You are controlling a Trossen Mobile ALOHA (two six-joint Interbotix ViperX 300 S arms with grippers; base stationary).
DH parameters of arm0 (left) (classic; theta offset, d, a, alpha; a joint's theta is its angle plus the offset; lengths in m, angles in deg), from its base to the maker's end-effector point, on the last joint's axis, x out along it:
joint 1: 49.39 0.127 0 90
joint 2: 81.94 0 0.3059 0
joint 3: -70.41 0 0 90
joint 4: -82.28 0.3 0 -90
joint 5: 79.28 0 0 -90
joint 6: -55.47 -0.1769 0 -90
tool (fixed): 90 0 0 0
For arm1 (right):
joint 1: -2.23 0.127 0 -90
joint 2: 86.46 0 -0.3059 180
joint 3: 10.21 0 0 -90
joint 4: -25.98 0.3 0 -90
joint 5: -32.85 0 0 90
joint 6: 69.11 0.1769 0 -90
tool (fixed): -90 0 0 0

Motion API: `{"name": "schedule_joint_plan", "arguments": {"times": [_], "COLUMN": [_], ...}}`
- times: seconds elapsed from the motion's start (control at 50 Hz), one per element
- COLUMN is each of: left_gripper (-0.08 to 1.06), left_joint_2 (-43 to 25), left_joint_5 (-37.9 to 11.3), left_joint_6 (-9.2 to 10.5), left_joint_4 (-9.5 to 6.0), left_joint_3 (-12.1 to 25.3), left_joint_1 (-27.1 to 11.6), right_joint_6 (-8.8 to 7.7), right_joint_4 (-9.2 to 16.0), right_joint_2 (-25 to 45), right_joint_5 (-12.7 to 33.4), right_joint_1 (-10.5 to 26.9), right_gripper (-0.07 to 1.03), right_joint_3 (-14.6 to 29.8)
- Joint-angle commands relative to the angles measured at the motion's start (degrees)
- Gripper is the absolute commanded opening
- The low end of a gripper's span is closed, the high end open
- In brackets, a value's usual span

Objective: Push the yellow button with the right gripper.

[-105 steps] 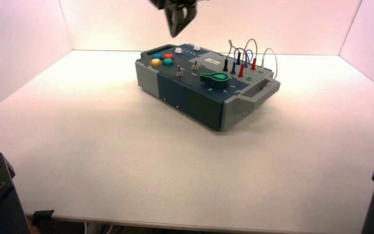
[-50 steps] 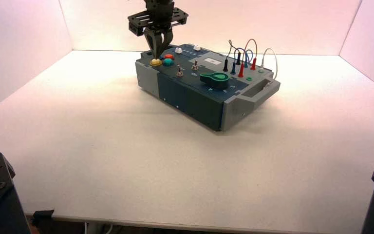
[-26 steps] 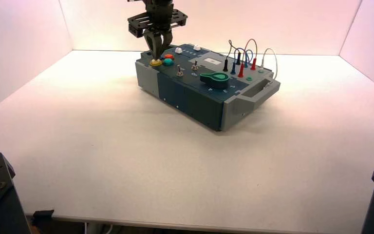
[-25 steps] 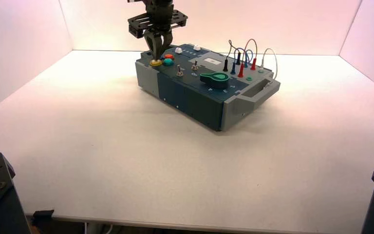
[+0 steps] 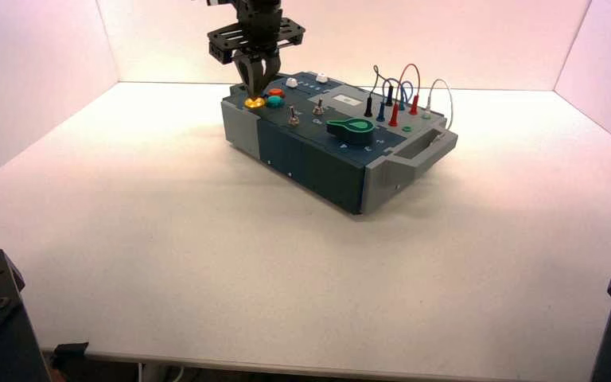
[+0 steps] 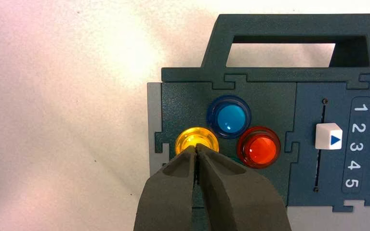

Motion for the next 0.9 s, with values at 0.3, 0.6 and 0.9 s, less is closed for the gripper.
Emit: {"name": "schedule_joint_plan", "arguments": {"times": [0.3,0.6,0.9], "left_gripper": [0.63,0.63,0.63], "left_joint_2": [0.0,-0.7,-3.3], "left_joint_5": [0.3,0.4,0.3], "left_joint_6": [0.18,0.18,0.09], "left_joint_4": [-0.09,-0.09,0.0], "left_joint_3": [0.7,0.7,0.6], "left_joint_1": [0.4,0.4,0.4], "right_joint_6": [-0.35,-1.05,-1.05], "right_joint_4": [-0.2,-0.3,-0.4], "right_joint_2": [-4.3,-13.6,-29.4], "right_joint_5": [0.2,-0.5,-6.6], "right_joint_1": [0.1,0.1,0.1], "right_gripper": [-0.02,-0.02,-0.02], "right_joint_3": [0.5,-5.3,-21.4]}}
